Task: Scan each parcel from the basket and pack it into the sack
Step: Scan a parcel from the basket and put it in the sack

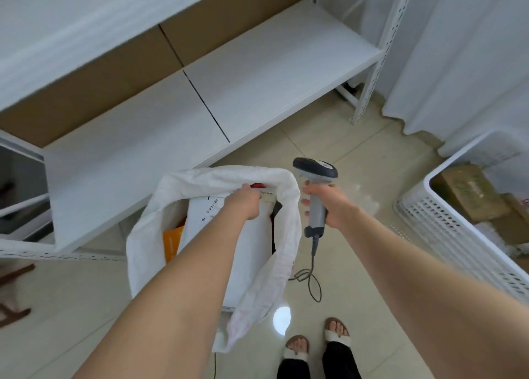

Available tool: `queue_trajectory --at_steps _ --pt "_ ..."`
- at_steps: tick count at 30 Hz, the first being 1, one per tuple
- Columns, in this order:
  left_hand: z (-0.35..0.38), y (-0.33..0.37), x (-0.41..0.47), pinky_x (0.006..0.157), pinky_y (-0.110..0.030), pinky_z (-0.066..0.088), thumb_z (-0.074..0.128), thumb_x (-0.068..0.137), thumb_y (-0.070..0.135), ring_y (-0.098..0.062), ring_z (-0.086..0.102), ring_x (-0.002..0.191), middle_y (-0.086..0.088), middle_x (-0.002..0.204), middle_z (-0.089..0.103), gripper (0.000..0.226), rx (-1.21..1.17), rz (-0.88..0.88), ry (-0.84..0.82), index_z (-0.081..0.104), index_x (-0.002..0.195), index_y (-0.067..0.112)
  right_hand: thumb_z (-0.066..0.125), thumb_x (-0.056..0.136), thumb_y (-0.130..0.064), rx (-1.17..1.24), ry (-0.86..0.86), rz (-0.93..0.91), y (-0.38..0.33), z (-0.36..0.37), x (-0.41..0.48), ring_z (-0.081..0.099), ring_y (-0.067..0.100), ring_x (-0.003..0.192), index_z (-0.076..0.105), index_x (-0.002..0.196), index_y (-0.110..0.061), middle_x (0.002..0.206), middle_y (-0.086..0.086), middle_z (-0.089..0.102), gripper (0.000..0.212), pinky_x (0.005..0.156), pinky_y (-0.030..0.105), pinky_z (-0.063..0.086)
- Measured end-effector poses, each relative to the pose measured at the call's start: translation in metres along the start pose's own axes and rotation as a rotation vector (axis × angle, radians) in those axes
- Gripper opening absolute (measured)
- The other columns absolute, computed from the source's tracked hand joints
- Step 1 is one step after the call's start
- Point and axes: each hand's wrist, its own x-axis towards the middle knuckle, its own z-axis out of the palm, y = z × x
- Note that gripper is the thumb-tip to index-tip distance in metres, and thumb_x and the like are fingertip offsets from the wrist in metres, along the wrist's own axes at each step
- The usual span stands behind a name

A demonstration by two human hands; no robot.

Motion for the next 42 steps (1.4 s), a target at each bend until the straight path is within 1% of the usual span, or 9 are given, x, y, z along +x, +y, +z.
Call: queue_trajectory --at_steps 3,12,17,21,23,25,28,32,42 --pt "-0.04 0.014 -0.025 0.085 -0.034 0.045 0.046 0.093 0.012 -0.026 0.048 0.119 -0.008 0.135 0.039 0.042 0.012 0.036 0.111 0.05 0.134 0.022 0.061 0.087 0.0 0.064 0.062 -0.038 -0.018 -0.016 -0.035 0.065 0.024 0.079 0.058 0.093 -0.008 0.087 0.01 0.066 0.011 0.079 0.041 0.051" --pt "-0.129 0.111 -0.075 0.106 -0.041 0.039 0.046 0.093 0.012 -0.029 0.046 0.127 -0.011 0.142 0.039 0.045 -0.01 0.231 0.238 0.05 0.137 0.019 0.064 0.082 -0.002 0.252 0.291 -0.166 -0.052 -0.098 -0.128 0.054 0.012 0.051 0.056 0.068 -0.009 0.052 0.002 0.059 0.017 0.055 0.026 0.048" --pt "-0.15 0.212 -0.09 0.104 -0.037 0.039 0.047 0.093 0.014 -0.03 0.046 0.127 -0.011 0.142 0.037 0.046 0.055 0.348 0.243 0.048 0.138 0.023 0.062 0.084 -0.007 0.353 0.409 -0.189 -0.057 -0.173 -0.155 0.056 0.014 0.05 0.057 0.078 -0.008 0.065 0.004 0.058 0.008 0.049 0.025 0.048" --pt "-0.151 0.307 -0.093 0.104 -0.038 0.04 0.049 0.093 0.017 -0.031 0.046 0.125 -0.012 0.141 0.038 0.046 0.102 0.435 0.232 0.049 0.138 0.023 0.06 0.081 -0.002 0.493 0.474 -0.114 -0.059 -0.249 -0.164 0.051 0.022 0.054 0.053 0.071 -0.005 0.063 0.011 0.053 0.013 0.058 0.032 0.048" --pt "-0.149 0.359 -0.09 0.105 -0.039 0.04 0.049 0.092 0.018 -0.031 0.046 0.126 -0.011 0.141 0.038 0.046 0.115 0.47 0.23 0.049 0.138 0.023 0.059 0.081 -0.001 0.548 0.491 -0.117 -0.06 -0.29 -0.163 0.05 0.023 0.054 0.054 0.085 -0.003 0.066 0.013 0.053 0.006 0.058 0.032 0.048" --pt "-0.146 0.41 -0.083 0.105 -0.039 0.04 0.048 0.092 0.017 -0.03 0.045 0.127 -0.011 0.141 0.038 0.046 0.115 0.489 0.22 0.048 0.138 0.023 0.06 0.082 -0.001 0.6 0.496 -0.106 -0.062 -0.335 -0.158 0.053 0.023 0.055 0.055 0.098 -0.004 0.069 0.014 0.056 0.018 0.059 0.033 0.049" --pt "-0.134 0.482 -0.069 0.103 -0.038 0.039 0.049 0.092 0.018 -0.03 0.044 0.127 -0.011 0.141 0.038 0.046 0.128 0.507 0.199 0.048 0.137 0.024 0.06 0.085 -0.001 0.704 0.51 -0.091 -0.066 -0.402 -0.149 0.054 0.018 0.054 0.056 0.09 -0.003 0.061 0.009 0.057 0.007 0.061 0.033 0.052" --pt "-0.113 0.561 -0.051 0.1 -0.038 0.04 0.05 0.093 0.018 -0.031 0.046 0.124 -0.012 0.138 0.04 0.044 0.144 0.537 0.134 0.049 0.136 0.022 0.06 0.087 -0.001 0.783 0.567 -0.07 -0.064 -0.478 -0.132 0.056 0.016 0.06 0.057 0.104 -0.002 0.07 0.008 0.059 0.017 0.068 0.033 0.054" --pt "-0.063 0.723 0.04 0.103 -0.043 0.042 0.053 0.093 0.019 -0.031 0.044 0.126 -0.012 0.141 0.037 0.048 0.222 0.622 -0.011 0.044 0.14 0.019 0.062 0.087 -0.001 0.893 0.673 0.035 -0.043 -0.623 -0.048 0.058 0.014 0.058 0.06 0.095 -0.003 0.069 0.007 0.062 0.008 0.065 0.034 0.055"
